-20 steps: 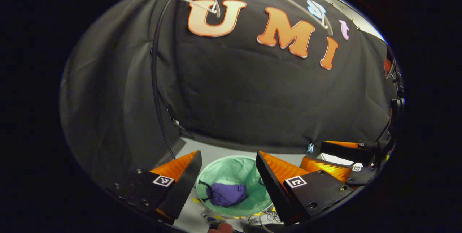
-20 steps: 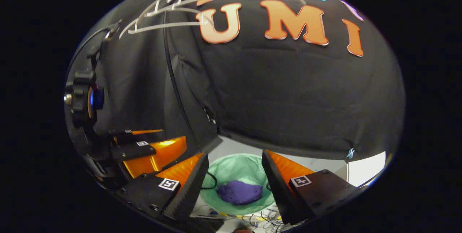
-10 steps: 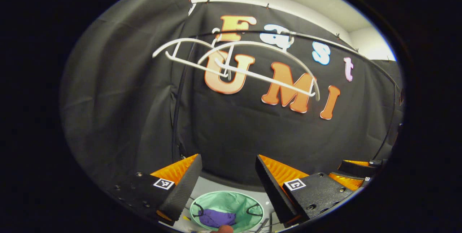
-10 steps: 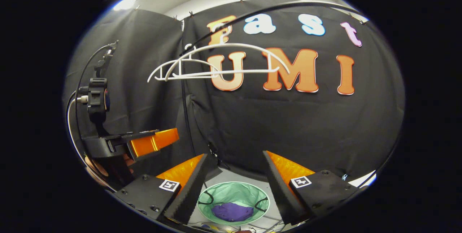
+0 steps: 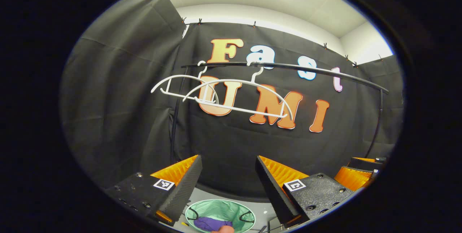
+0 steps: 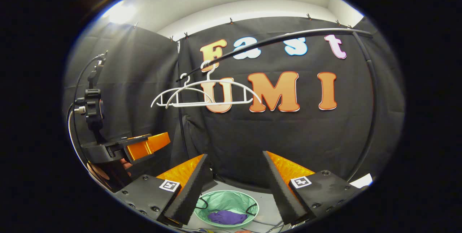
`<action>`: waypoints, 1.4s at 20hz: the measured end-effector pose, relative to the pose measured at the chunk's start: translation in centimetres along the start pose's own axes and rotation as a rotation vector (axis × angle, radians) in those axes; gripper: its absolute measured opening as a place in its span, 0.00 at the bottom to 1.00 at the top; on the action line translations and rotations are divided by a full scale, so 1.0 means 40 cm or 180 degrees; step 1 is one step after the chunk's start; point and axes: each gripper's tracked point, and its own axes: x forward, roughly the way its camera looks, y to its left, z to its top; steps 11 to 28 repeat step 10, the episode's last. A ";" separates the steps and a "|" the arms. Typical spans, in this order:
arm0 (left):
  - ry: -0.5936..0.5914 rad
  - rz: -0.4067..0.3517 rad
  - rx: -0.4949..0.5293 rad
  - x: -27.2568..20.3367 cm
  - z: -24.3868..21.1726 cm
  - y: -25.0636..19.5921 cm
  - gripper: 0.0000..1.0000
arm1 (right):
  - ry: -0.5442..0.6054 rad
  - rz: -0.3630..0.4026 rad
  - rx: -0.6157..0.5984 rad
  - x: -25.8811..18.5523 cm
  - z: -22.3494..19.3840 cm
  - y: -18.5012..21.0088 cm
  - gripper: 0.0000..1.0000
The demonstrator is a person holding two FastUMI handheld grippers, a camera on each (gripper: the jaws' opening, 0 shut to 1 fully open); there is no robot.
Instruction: Grasp the clothes on the hanger with both hands and then place them into the laundry hamper below.
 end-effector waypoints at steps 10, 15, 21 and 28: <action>-0.0269 -0.0173 0.0002 -0.091 0.101 -0.104 0.92 | -0.0259 -0.0147 -0.0006 -0.140 0.077 -0.068 0.87; -0.0269 -0.0173 0.0002 -0.091 0.101 -0.104 0.92 | -0.0259 -0.0147 -0.0006 -0.140 0.077 -0.068 0.87; -0.0269 -0.0173 0.0002 -0.091 0.101 -0.104 0.92 | -0.0259 -0.0147 -0.0006 -0.140 0.077 -0.068 0.87; -0.0269 -0.0173 0.0002 -0.091 0.101 -0.104 0.92 | -0.0259 -0.0147 -0.0006 -0.140 0.077 -0.068 0.87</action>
